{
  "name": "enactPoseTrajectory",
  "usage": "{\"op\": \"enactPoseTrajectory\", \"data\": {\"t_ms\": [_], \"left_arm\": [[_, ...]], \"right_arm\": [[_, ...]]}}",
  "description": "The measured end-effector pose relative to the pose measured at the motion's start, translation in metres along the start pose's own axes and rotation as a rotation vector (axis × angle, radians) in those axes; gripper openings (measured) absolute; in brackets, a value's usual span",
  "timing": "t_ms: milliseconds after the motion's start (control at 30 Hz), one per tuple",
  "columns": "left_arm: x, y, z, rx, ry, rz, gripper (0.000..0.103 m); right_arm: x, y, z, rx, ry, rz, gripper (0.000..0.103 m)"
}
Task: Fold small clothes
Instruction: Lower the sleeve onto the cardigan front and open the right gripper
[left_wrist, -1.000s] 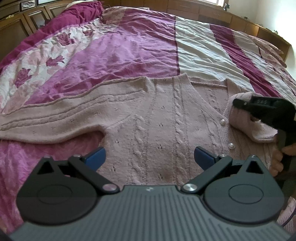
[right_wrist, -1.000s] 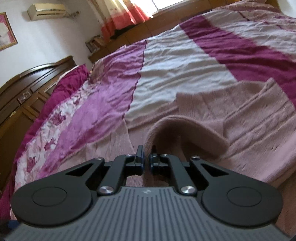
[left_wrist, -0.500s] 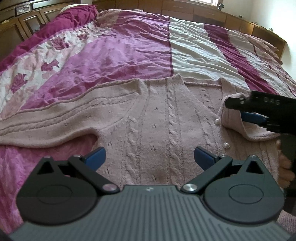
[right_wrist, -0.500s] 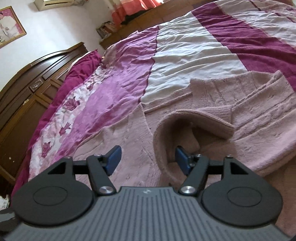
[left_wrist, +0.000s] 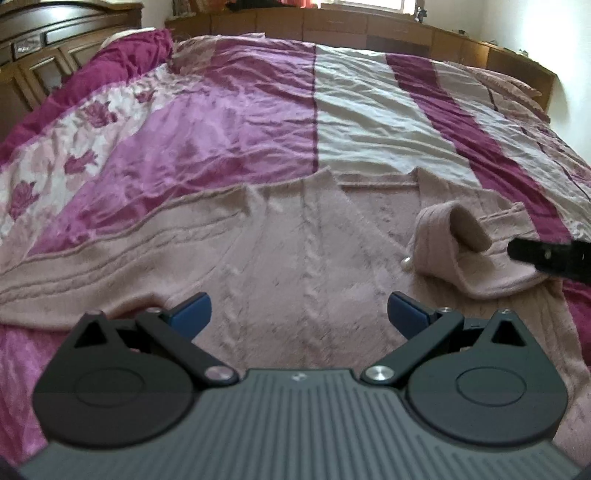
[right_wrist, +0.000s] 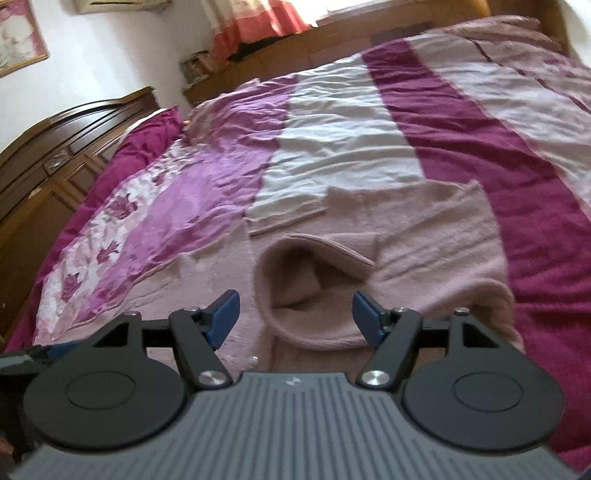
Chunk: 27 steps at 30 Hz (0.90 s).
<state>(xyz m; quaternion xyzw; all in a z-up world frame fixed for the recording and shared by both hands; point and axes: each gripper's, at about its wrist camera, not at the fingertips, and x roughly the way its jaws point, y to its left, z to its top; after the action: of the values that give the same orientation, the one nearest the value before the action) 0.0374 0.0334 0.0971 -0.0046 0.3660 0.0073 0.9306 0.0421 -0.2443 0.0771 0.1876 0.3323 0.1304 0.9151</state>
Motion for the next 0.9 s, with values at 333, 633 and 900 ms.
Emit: {"op": "enactPoseTrajectory", "data": {"t_ms": [333,633,900], "left_arm": [[0.009,-0.062,0.022,0.148,-0.086,-0.037,0.103],[0.054,-0.103,0.029,0.231,-0.053,-0.027,0.100],[0.085,-0.131,0.038,0.359,-0.076,0.016,0.099]], "right_arm": [[-0.010,-0.042,0.007,0.111,-0.058,-0.072,0.074],[-0.001,-0.061,0.005,0.101,-0.082,-0.152,0.074],[0.025,-0.076,-0.007,0.130,-0.049,-0.138,0.074]]}}
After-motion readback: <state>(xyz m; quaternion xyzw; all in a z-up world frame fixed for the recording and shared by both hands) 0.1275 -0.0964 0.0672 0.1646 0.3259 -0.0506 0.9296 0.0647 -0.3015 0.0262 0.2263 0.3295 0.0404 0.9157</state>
